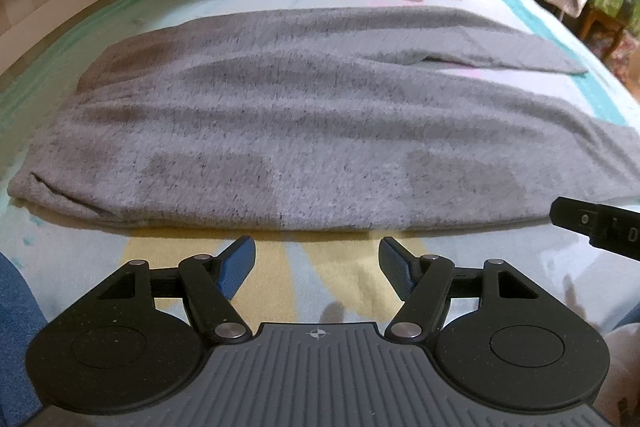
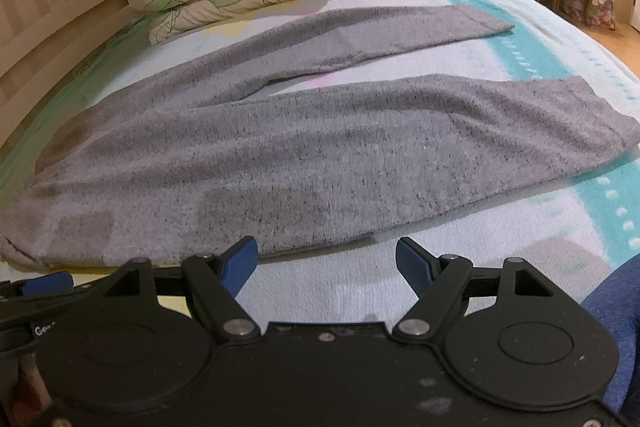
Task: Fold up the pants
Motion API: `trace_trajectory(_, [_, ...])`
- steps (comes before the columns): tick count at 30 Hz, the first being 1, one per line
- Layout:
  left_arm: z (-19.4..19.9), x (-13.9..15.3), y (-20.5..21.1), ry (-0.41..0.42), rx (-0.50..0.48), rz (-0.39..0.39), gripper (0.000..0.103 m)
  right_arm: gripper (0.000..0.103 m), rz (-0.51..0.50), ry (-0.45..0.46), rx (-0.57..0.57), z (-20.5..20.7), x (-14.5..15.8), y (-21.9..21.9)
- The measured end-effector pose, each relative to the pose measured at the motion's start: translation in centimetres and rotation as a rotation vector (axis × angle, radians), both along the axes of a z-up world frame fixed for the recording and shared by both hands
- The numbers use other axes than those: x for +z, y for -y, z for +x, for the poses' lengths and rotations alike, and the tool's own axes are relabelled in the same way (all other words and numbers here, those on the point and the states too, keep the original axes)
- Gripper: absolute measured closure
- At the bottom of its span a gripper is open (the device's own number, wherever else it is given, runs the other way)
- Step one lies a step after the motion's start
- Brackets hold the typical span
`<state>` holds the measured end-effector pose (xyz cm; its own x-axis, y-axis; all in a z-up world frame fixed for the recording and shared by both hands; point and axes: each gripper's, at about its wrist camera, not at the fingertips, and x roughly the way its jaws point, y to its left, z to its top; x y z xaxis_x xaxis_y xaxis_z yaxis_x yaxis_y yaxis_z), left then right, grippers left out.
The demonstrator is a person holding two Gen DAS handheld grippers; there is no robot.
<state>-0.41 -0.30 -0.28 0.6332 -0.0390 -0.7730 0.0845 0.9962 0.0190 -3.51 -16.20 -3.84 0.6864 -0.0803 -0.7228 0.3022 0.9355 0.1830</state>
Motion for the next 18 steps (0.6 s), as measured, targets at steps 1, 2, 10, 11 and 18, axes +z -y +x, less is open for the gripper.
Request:
trace_trajectory(1, [0.0,0.1,-0.2,0.004,0.001,-0.016,0.038,0.023,-0.002,0.009,0.000,-0.1,0.1,0.0])
trace_trajectory(2, [0.0,0.1,-0.4,0.006,0.004,-0.039,0.038,0.023,-0.006,0.021,0.000,-0.2,0.3,-0.1])
trace_trajectory(10, [2.7,1.2,-1.4,-0.017,0.044,-0.010,0.041,0.023,-0.061,0.060,0.041,1.2,2.1,0.5])
trace_trajectory(11, [3.4,1.6,-1.2,-0.013,0.033,0.008,0.042,0.023,-0.082,0.067,0.040,1.8,2.5,0.7])
trace_trajectory(18, [9.2,3.5,-0.5,-0.015,-0.005,0.049,0.045,0.025,-0.016,0.005,0.037,9.0,4.8,5.3])
